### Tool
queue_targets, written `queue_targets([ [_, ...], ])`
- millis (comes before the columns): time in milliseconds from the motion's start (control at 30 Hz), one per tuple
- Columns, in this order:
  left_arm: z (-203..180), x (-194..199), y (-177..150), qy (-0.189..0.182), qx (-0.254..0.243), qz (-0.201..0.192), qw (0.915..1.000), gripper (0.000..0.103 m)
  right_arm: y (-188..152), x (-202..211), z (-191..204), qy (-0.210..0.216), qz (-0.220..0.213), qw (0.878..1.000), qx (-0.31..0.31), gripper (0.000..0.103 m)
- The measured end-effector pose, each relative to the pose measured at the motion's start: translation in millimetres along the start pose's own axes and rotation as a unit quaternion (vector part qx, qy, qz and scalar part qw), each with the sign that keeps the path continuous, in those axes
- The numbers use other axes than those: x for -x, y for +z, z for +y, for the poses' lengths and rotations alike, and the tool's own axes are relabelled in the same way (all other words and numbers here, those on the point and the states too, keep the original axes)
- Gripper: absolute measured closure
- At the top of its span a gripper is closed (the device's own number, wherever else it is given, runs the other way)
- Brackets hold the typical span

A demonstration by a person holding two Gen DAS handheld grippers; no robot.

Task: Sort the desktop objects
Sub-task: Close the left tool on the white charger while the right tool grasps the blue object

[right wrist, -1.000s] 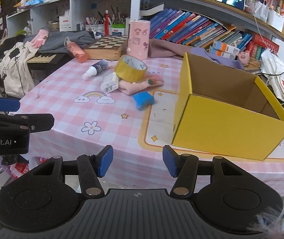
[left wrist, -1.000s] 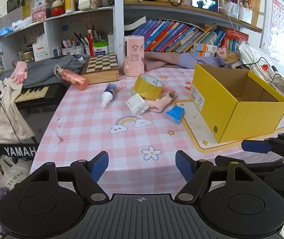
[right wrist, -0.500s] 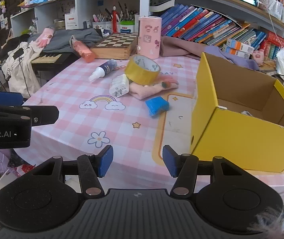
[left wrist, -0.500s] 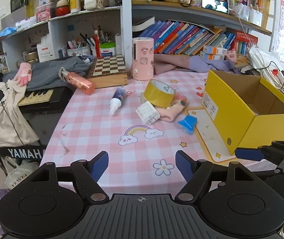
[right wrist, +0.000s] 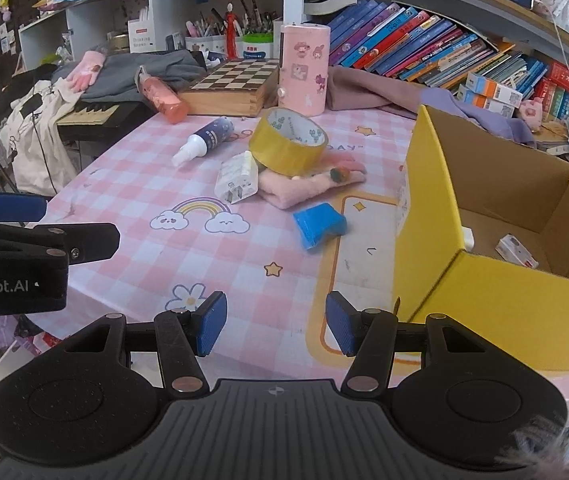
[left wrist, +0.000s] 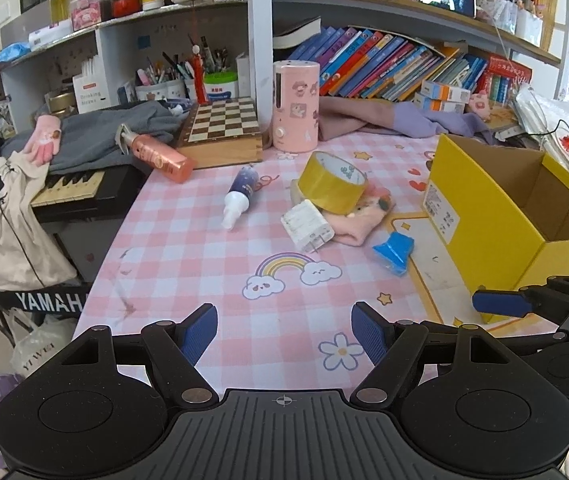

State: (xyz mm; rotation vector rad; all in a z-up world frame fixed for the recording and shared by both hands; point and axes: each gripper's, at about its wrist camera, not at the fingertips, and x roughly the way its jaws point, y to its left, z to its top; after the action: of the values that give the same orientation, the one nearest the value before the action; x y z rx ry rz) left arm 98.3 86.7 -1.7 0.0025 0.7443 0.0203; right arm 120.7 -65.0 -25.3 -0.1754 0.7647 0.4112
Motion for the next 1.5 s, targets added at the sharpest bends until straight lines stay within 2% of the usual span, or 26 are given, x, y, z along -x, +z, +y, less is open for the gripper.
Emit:
queue_targets([
  [367, 6.2, -43.1, 27.5, -0.002, 0.005, 0.023, 0.9997, 0.027, 23.2, -38.7, -7.1, 0.008, 0.010, 1.000, 0.006, 0.051],
  [833, 3.3, -134.3, 75.0, -0.057, 0.053, 0.065, 0.9949, 0.027, 47.0, -101.4, -14.6, -0.034, 0.018, 0.999, 0.016, 0.050],
  [1167, 6.3, -179.4, 80.8, -0.059, 0.082, 0.092, 0.9906, 0.030, 55.8, -126.6, -23.9, -0.046, 0.031, 0.998, -0.012, 0.050],
  [1367, 10.0, -188.1, 76.7, -0.070, 0.105, 0.102, 0.9869, 0.046, 59.2, -134.4, -32.2, -0.045, 0.039, 0.998, -0.038, 0.051],
  [1400, 10.5, -189.6, 75.8, -0.074, 0.110, 0.105, 0.9856, 0.053, 59.7, -136.1, -33.0, -0.044, 0.042, 0.997, -0.040, 0.051],
  [1500, 12.4, -190.8, 73.8, -0.081, 0.120, 0.107, 0.9837, 0.055, 59.9, -137.6, -35.0, -0.039, 0.044, 0.997, -0.045, 0.055],
])
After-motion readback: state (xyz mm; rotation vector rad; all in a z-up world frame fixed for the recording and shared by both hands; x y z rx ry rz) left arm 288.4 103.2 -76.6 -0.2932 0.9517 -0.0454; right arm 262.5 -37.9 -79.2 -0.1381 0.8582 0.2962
